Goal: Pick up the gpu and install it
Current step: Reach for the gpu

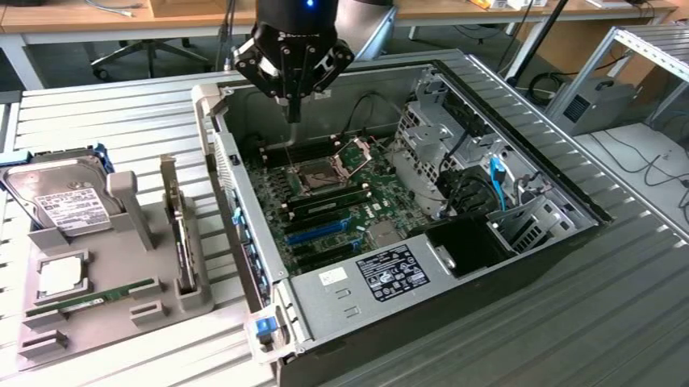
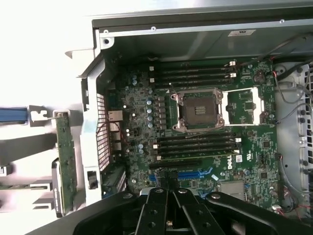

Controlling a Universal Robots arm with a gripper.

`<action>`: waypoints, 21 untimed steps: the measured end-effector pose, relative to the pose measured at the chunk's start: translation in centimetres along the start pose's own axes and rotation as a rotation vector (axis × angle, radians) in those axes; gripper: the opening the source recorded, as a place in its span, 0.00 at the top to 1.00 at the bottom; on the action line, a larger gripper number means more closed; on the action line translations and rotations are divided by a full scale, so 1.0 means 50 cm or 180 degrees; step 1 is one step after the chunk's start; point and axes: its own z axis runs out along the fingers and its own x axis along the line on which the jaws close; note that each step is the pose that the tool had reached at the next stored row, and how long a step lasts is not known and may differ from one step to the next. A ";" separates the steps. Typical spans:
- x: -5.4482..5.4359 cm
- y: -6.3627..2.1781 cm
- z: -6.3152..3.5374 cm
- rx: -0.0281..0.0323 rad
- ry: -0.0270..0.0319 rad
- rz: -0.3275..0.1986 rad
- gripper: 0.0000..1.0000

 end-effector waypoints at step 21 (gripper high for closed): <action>0.121 -0.009 -0.003 0.0000 0.0000 0.0000 0.89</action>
